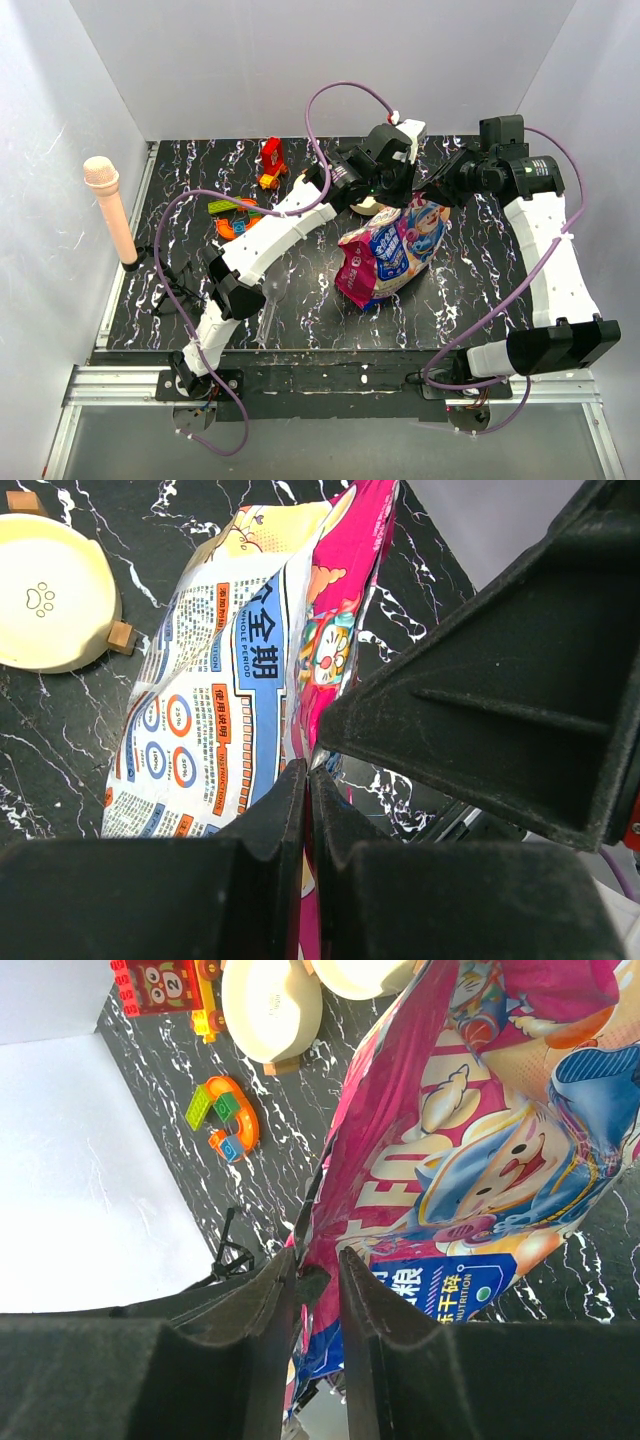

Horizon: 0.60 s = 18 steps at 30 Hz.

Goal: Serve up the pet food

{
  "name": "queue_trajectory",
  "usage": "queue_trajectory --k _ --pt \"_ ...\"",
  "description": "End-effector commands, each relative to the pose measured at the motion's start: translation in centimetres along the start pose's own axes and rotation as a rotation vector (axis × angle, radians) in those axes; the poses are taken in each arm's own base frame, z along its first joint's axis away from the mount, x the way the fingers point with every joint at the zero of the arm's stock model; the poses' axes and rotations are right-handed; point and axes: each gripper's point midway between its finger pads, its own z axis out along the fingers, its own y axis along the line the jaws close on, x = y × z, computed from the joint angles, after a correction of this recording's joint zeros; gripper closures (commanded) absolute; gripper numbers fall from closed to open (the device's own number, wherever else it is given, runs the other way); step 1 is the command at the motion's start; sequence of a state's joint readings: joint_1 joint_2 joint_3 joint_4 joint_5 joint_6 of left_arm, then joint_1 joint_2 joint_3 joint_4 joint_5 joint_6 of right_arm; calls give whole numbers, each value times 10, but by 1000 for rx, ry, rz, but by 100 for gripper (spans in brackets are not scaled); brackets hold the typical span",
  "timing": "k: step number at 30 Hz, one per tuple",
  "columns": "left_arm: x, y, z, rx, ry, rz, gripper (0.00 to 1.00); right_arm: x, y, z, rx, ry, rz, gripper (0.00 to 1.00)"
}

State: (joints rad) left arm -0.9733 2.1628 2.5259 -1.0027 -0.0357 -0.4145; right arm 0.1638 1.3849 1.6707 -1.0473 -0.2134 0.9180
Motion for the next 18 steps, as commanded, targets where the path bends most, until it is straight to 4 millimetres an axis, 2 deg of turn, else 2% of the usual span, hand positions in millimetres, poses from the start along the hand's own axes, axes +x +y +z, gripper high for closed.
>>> queue_trajectory --k 1,5,8,13,18 --pt "-13 -9 -32 40 -28 10 100 -2 4 -4 -24 -23 -13 68" --pt "-14 -11 -33 52 -32 5 100 -2 4 1 -23 -18 2 68" --pt "-15 -21 -37 106 -29 2 100 -3 5 4 -25 -18 11 68" --pt "-17 -31 -38 160 -39 -11 100 -4 -6 21 13 -22 10 69" --pt "-16 -34 -38 173 -33 -21 100 -7 -4 31 1 -44 -9 68"
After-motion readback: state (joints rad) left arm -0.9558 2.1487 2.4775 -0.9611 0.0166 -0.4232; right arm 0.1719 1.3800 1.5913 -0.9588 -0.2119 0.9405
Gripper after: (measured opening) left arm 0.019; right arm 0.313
